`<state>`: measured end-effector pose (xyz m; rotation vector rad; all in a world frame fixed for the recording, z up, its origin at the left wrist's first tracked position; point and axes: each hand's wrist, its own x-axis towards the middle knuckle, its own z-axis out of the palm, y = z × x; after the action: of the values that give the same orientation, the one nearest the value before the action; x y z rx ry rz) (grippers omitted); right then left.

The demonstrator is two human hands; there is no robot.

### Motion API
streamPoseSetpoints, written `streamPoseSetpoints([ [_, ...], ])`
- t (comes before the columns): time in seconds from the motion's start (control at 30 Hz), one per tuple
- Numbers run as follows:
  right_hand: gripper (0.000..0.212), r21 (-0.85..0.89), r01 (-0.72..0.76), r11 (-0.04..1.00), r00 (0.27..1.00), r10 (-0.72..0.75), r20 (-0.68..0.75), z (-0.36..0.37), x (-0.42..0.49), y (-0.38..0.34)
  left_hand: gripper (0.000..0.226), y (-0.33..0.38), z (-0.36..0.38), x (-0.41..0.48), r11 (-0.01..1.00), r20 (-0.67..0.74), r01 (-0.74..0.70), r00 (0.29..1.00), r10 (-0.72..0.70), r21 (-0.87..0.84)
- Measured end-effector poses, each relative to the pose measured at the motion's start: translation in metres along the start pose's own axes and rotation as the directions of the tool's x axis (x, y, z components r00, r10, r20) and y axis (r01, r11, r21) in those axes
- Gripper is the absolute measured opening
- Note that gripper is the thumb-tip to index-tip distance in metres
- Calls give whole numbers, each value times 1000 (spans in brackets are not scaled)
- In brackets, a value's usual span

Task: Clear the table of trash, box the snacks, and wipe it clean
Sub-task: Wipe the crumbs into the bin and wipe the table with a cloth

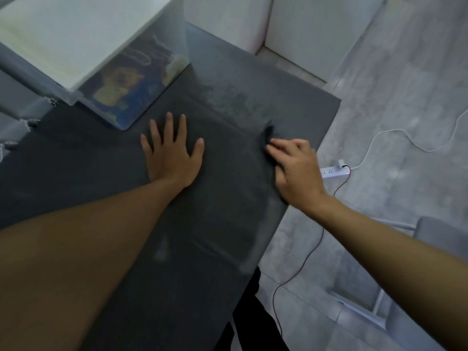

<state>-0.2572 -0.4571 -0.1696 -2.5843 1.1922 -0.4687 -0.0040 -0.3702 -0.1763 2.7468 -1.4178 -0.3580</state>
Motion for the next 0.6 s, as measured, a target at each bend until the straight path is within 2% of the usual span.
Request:
streamPoseSetpoints([
  [0.07, 42, 35, 240, 970, 966, -242, 90, -4, -4, 11, 72, 0, 8, -2, 998, -39, 6, 999, -4, 57],
  [0.1, 43, 32, 315, 948, 941, -317, 122, -7, 0, 18, 73, 0, 10, -2, 998, -56, 8, 998, -4, 65],
  [0.17, 42, -43, 343, 938, 934, -336, 121, -9, 20, 35, 73, 1, 11, -1, 998, -71, 12, 997, -7, 70],
  [0.2, 42, -86, 260, 962, 964, -254, 77, -7, 34, 41, 73, 1, 11, 0, 997, -75, 16, 997, -11, 75],
  [0.23, 43, -104, 106, 989, 994, -105, 14, -5, 50, 46, 73, 1, 11, 1, 996, -78, 20, 997, -14, 83],
  [0.27, 45, -85, -80, 993, 996, 77, -45, -3, 66, 47, 73, 2, 11, 1, 996, -78, 22, 997, -15, 88],
  [0.3, 47, -42, -242, 969, 968, 239, -73, -1, 79, 44, 73, 3, 11, 1, 996, -75, 21, 997, -15, 88],
  [0.33, 48, -5, -336, 942, 939, 335, -76, 2, 88, 36, 73, 3, 12, 0, 996, -73, 19, 997, -13, 86],
  [0.37, 48, 10, -337, 941, 939, 337, -65, 6, 93, 25, 73, 2, 12, 0, 996, -73, 16, 997, -10, 85],
  [0.4, 48, 21, -257, 966, 965, 258, -41, 9, 93, 13, 73, 2, 12, 1, 996, -73, 14, 997, -8, 84],
  [0.47, 44, 48, 43, 998, 999, -44, 27, 14, 81, -6, 73, 1, 12, 1, 996, -77, 21, 997, -14, 86],
  [0.53, 41, 59, 275, 960, 955, -280, 96, 14, 77, -9, 73, 1, 13, 2, 996, -83, 26, 996, -18, 89],
  [0.57, 40, 29, 331, 943, 937, -332, 108, 15, 86, -4, 73, 1, 13, 2, 996, -83, 25, 996, -18, 89],
  [0.6, 41, -13, 320, 947, 943, -317, 100, 16, 99, 2, 74, 1, 14, 3, 996, -84, 24, 996, -17, 90],
])
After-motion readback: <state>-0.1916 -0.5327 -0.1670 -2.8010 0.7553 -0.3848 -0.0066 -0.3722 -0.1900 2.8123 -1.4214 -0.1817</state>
